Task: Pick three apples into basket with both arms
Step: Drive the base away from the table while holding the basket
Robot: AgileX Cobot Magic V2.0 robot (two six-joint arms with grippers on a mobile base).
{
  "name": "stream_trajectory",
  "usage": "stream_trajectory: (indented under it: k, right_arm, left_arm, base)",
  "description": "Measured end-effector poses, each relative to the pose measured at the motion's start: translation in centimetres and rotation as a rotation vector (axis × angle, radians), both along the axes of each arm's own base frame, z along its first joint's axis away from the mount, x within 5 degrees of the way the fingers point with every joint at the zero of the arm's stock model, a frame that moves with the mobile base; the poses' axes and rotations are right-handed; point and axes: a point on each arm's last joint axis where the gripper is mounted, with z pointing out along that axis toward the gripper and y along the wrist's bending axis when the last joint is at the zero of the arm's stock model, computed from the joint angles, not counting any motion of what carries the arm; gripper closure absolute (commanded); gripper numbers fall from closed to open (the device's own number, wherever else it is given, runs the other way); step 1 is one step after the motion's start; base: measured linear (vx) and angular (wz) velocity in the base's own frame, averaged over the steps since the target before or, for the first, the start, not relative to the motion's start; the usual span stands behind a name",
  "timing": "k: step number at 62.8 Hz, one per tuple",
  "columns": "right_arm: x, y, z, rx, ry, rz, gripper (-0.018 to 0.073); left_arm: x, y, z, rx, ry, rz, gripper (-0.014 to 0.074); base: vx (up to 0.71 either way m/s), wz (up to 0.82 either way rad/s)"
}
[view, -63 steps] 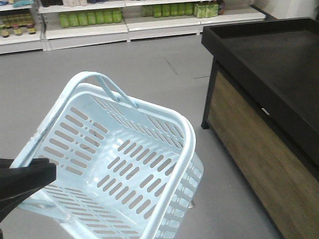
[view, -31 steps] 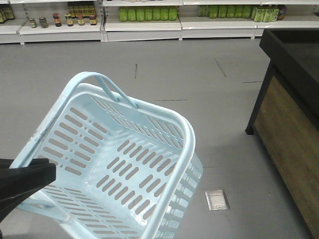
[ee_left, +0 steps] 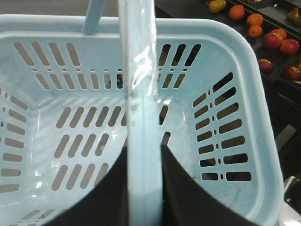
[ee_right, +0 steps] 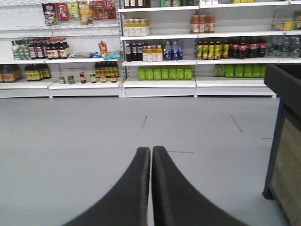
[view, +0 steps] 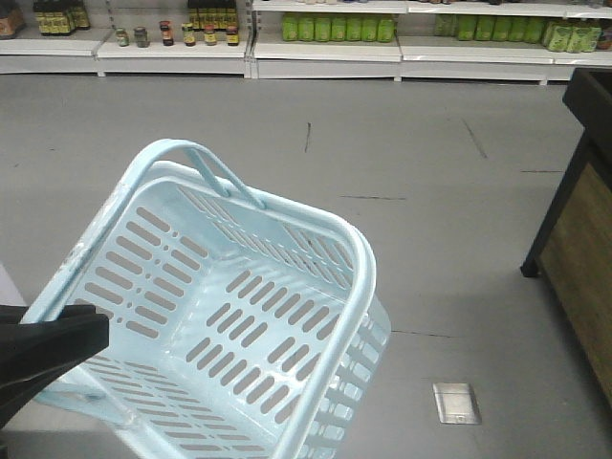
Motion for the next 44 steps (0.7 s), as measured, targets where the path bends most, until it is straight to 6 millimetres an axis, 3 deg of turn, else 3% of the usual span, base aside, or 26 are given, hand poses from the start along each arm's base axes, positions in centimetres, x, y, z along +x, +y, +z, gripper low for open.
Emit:
stream_trajectory:
  k: [22,44]
  right_arm:
    - [0.0,0.0,0.0,0.0,0.0,0.0,0.0564]
    - [0.0,0.0,0.0,0.0,0.0,0.0,0.0564]
  left_arm:
    - [-0.03,0.01,0.01,0.0,-0.001,0.0,0.0603]
    - [-0.03,0.01,0.01,0.0,-0.001,0.0,0.0603]
  base:
    - [0.11,0.32]
    - [0.16,0.11]
